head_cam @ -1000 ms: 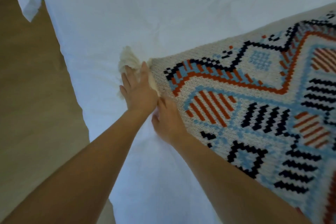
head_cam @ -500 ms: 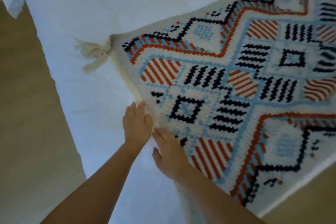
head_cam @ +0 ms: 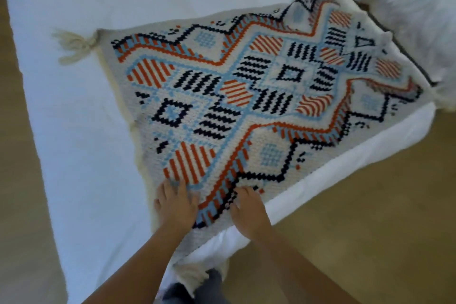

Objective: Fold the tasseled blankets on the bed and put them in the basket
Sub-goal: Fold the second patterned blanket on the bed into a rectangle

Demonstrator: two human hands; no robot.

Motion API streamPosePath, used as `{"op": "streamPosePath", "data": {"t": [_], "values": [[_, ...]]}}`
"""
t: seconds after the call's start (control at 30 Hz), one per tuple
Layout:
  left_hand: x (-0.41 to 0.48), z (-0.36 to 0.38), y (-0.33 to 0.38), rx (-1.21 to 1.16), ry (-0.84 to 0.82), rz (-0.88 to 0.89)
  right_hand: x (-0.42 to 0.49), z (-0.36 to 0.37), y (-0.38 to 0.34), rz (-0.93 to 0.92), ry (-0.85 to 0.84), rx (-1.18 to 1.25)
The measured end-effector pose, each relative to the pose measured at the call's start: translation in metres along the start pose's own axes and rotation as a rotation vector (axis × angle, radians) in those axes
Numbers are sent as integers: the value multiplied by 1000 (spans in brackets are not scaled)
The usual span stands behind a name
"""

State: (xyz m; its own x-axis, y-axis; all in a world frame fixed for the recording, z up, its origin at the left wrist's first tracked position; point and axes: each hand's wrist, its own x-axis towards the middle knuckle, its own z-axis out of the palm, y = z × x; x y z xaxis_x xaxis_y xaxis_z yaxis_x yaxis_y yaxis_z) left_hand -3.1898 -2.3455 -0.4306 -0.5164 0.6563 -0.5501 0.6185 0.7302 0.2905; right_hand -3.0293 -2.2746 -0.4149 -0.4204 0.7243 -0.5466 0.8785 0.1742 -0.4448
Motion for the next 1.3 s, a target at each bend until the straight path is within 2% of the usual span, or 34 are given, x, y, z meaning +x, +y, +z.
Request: {"op": "streamPosePath", "data": {"t": [0.2, 0.33, 0.57, 0.77, 0.9, 1.07, 1.2, 1.3], "values": [[-15, 33, 76, 145, -95, 302, -9, -40, 58, 150, 148, 214], [-17, 62, 143, 148, -135, 371, -15, -70, 112, 218, 145, 336], [-13, 108, 258, 209, -91, 311, -25, -155, 232, 251, 133, 462], [7, 123, 295, 430, 8, 256, 19, -211, 278, 366, 113, 551], [23, 128, 294, 533, 78, 315, 74, -216, 270, 501, 102, 778], [29, 132, 286, 541, 82, 352, 115, -220, 248, 633, 130, 1323], [7, 133, 280, 524, 116, 374, 123, -212, 248, 617, 287, 1153], [-7, 149, 272, 522, -21, 353, 103, -195, 270, 617, 308, 946]]}}
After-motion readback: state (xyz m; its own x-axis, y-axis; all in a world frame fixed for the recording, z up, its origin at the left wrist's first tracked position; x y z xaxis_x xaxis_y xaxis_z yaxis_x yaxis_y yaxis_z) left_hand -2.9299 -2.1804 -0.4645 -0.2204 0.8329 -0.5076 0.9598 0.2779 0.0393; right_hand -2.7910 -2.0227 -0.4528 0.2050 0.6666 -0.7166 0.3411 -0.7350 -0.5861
